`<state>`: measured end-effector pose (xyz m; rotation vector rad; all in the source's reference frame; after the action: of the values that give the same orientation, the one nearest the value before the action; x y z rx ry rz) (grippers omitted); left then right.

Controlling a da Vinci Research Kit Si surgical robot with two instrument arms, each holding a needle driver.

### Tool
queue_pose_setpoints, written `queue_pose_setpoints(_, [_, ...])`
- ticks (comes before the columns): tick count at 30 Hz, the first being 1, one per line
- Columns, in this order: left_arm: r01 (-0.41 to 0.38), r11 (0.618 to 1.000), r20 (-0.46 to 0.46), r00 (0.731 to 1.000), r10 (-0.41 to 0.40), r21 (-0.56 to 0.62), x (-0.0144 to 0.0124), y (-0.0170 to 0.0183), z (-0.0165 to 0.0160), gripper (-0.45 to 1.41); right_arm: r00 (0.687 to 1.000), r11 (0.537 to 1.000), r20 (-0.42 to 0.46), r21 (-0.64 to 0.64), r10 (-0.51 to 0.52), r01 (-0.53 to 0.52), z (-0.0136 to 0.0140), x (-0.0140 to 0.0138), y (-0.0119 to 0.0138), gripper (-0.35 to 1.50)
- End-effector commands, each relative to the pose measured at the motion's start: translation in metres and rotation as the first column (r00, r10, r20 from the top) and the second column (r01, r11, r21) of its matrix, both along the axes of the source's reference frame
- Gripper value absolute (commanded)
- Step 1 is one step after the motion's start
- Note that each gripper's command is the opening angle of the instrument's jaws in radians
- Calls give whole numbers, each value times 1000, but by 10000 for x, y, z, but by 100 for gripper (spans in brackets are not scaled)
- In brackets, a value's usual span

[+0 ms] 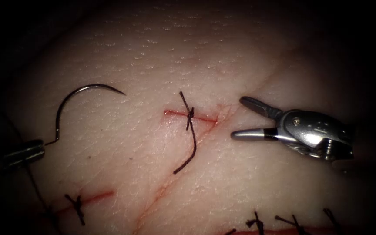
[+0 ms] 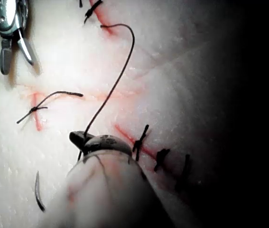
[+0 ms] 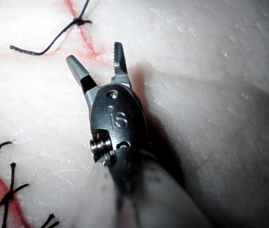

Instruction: Wound Closure

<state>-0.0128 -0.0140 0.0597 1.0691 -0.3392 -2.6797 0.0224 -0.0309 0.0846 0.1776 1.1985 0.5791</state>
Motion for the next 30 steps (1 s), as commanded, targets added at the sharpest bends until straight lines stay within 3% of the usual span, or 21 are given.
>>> queue_pose_setpoints(1, [-11,999,13,1000,11,52,-5,-11,9,36,1000,1000,-3,6,-4,4,4,2,-1,148])
queue_pose_setpoints(5, [-37,977,47,999,28,212,0,-25,5,105,1000,1000,1,11,1,-1,2,-2,3,148])
queue_pose_setpoints(6, [-41,955,57,998,25,295,5,-25,-4,128,1000,1000,1,11,1,-1,2,-3,3,148])
queue_pose_setpoints(8, [-45,938,77,997,20,345,11,-22,-13,135,1000,1000,1,11,1,-1,2,-2,2,148])
queue_pose_setpoints(13, [-66,869,72,997,35,490,33,-15,-50,140,1000,1000,1,10,1,-1,1,-1,1,148])
queue_pose_setpoints(18, [-101,829,120,992,41,551,52,4,-104,140,1000,1000,-3,11,-2,3,1,0,0,148])
queue_pose_setpoints(20, [-91,818,165,986,-5,569,53,21,-131,140,1000,1000,-4,11,-4,4,1,0,-1,148])
queue_pose_setpoints(22, [-76,817,215,975,-59,571,52,37,-154,128,1000,1000,-6,11,-5,5,2,1,-1,148])
queue_pose_setpoints(25, [-42,816,292,943,-157,576,42,66,-189,118,1000,1000,-7,11,-10,10,2,4,-3,148])
queue_pose_setpoints(30, [26,805,332,903,-273,593,-4,105,-219,110,1000,1000,-11,14,-21,22,1,6,-5,148])
